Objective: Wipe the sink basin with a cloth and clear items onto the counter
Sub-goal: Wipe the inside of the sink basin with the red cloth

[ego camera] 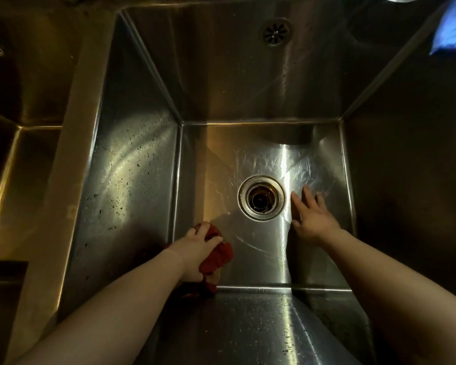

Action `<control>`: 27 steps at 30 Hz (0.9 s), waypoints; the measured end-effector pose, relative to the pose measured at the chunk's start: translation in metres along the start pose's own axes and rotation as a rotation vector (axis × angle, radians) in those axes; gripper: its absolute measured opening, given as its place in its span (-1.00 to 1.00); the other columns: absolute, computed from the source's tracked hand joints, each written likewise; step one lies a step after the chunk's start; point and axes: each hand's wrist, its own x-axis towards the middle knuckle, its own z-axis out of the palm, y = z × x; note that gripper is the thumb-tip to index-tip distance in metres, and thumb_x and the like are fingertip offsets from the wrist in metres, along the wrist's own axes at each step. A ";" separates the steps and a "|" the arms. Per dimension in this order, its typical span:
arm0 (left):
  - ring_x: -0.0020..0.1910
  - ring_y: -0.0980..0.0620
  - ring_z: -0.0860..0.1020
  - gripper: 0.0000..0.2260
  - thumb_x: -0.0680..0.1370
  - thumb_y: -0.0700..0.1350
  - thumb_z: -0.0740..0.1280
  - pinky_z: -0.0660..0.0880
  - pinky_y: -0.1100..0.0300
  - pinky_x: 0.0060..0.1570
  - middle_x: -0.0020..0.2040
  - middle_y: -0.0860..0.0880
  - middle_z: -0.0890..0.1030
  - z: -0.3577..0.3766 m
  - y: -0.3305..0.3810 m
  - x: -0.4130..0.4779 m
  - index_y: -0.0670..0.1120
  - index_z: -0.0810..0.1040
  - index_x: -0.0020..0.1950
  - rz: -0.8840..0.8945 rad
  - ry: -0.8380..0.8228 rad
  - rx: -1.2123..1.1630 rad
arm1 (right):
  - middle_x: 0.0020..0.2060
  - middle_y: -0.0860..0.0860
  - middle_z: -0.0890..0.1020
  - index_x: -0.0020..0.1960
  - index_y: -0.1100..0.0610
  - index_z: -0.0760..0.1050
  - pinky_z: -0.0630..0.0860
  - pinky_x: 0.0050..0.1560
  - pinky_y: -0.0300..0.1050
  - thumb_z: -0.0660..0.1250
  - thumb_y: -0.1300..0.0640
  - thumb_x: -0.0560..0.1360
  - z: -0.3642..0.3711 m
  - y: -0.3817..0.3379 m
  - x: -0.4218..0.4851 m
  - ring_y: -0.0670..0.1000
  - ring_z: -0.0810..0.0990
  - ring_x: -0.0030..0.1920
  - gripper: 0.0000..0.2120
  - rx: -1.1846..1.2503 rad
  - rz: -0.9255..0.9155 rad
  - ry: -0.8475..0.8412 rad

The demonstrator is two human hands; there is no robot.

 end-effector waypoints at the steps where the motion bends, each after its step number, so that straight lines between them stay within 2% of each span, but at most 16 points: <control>1: 0.44 -0.18 0.09 -0.15 0.39 -0.05 0.43 0.30 -0.05 0.36 0.49 -0.01 -0.15 -0.001 0.005 0.001 0.16 -0.05 0.50 0.042 0.012 -0.002 | 0.51 -0.01 -0.30 0.52 -0.12 -0.21 0.10 0.44 0.26 0.16 -0.04 0.56 0.000 0.001 0.000 0.22 -0.26 0.49 -0.31 -0.001 -0.002 0.006; 6: 0.45 -0.13 0.03 -0.25 0.40 -0.07 0.41 0.27 -0.07 0.37 0.51 -0.01 -0.09 -0.009 0.032 0.018 0.17 0.08 0.47 0.314 0.130 0.048 | 0.52 -0.02 -0.26 0.52 -0.12 -0.18 0.14 0.43 0.21 0.13 -0.03 0.56 0.002 0.003 0.001 0.21 -0.23 0.50 -0.34 -0.012 -0.014 0.044; 10: 0.46 -0.10 0.00 -0.23 0.41 0.00 0.39 0.26 -0.16 0.35 0.53 0.02 -0.09 -0.013 0.038 0.030 0.19 0.00 0.49 0.427 0.240 0.099 | 0.53 -0.05 -0.19 0.52 -0.13 -0.12 0.21 0.39 0.15 0.10 -0.02 0.57 0.000 0.007 0.000 0.18 -0.16 0.51 -0.40 -0.029 -0.020 0.082; 12: 0.50 -0.09 -0.12 -0.17 0.43 0.19 0.33 0.00 -0.23 0.44 0.54 0.03 -0.18 -0.011 0.027 0.032 0.23 -0.17 0.50 0.382 0.285 0.153 | 0.53 -0.05 -0.16 0.52 -0.12 -0.10 0.23 0.37 0.15 0.11 0.00 0.57 -0.001 0.007 0.000 0.18 -0.11 0.51 -0.40 -0.027 -0.028 0.098; 14: 0.49 -0.06 -0.28 -0.15 0.40 0.42 0.17 -0.30 -0.22 0.40 0.53 0.03 -0.30 -0.009 0.010 0.030 0.27 -0.36 0.44 0.297 0.327 0.167 | 0.53 -0.06 -0.12 0.52 -0.11 -0.06 0.25 0.35 0.14 0.13 0.00 0.56 -0.002 0.005 0.000 0.19 -0.07 0.50 -0.40 -0.011 -0.034 0.116; 15: 0.48 -0.04 -0.34 -0.15 0.38 0.49 0.08 -0.36 -0.20 0.35 0.51 0.04 -0.35 -0.008 0.002 0.028 0.27 -0.41 0.42 0.262 0.339 0.165 | 0.53 -0.06 -0.11 0.52 -0.11 -0.05 0.26 0.35 0.13 0.13 0.00 0.56 -0.002 0.003 0.000 0.20 -0.06 0.50 -0.41 0.001 -0.040 0.124; 17: 0.47 -0.03 -0.37 -0.18 0.35 0.54 -0.08 -0.34 -0.18 0.34 0.49 0.06 -0.40 -0.007 -0.013 0.024 0.26 -0.45 0.41 0.203 0.350 0.161 | 0.53 -0.06 -0.08 0.51 -0.11 -0.01 0.24 0.37 0.12 0.13 -0.02 0.57 -0.001 -0.003 0.000 0.20 -0.04 0.50 -0.43 0.012 -0.078 0.143; 19: 0.49 -0.02 -0.31 -0.28 0.39 0.49 -0.18 -0.24 -0.17 0.40 0.50 0.06 -0.38 -0.004 -0.024 0.021 0.25 -0.44 0.41 0.122 0.368 0.122 | 0.53 -0.05 -0.03 0.51 -0.10 0.03 0.21 0.38 0.09 0.14 -0.01 0.57 -0.002 -0.014 0.000 0.16 -0.01 0.50 -0.44 0.004 -0.160 0.168; 23: 0.51 0.00 -0.23 -0.44 0.56 0.28 -0.14 -0.14 -0.15 0.44 0.51 0.09 -0.31 0.001 -0.032 0.021 0.21 -0.38 0.44 0.002 0.404 0.070 | 0.52 0.01 0.10 0.49 -0.08 0.14 0.21 0.41 0.07 0.15 -0.04 0.56 -0.005 -0.044 -0.008 0.14 0.08 0.49 -0.49 -0.032 -0.479 0.167; 25: 0.51 0.01 -0.23 -0.45 0.57 0.26 -0.15 -0.16 -0.14 0.44 0.50 0.09 -0.32 0.003 -0.031 0.022 0.19 -0.37 0.45 -0.006 0.405 0.076 | 0.52 0.02 0.09 0.50 -0.09 0.11 0.17 0.42 0.11 0.13 -0.13 0.55 0.000 -0.060 -0.015 0.14 0.07 0.50 -0.45 -0.117 -0.685 0.089; 27: 0.51 0.02 -0.23 -0.45 0.57 0.25 -0.18 -0.14 -0.14 0.44 0.52 0.08 -0.29 0.005 -0.030 0.023 0.16 -0.35 0.47 -0.039 0.379 0.070 | 0.54 0.03 0.01 0.53 -0.06 0.00 0.07 0.45 0.19 0.12 -0.22 0.52 0.014 -0.073 -0.021 0.14 0.00 0.51 -0.34 -0.183 -0.817 -0.001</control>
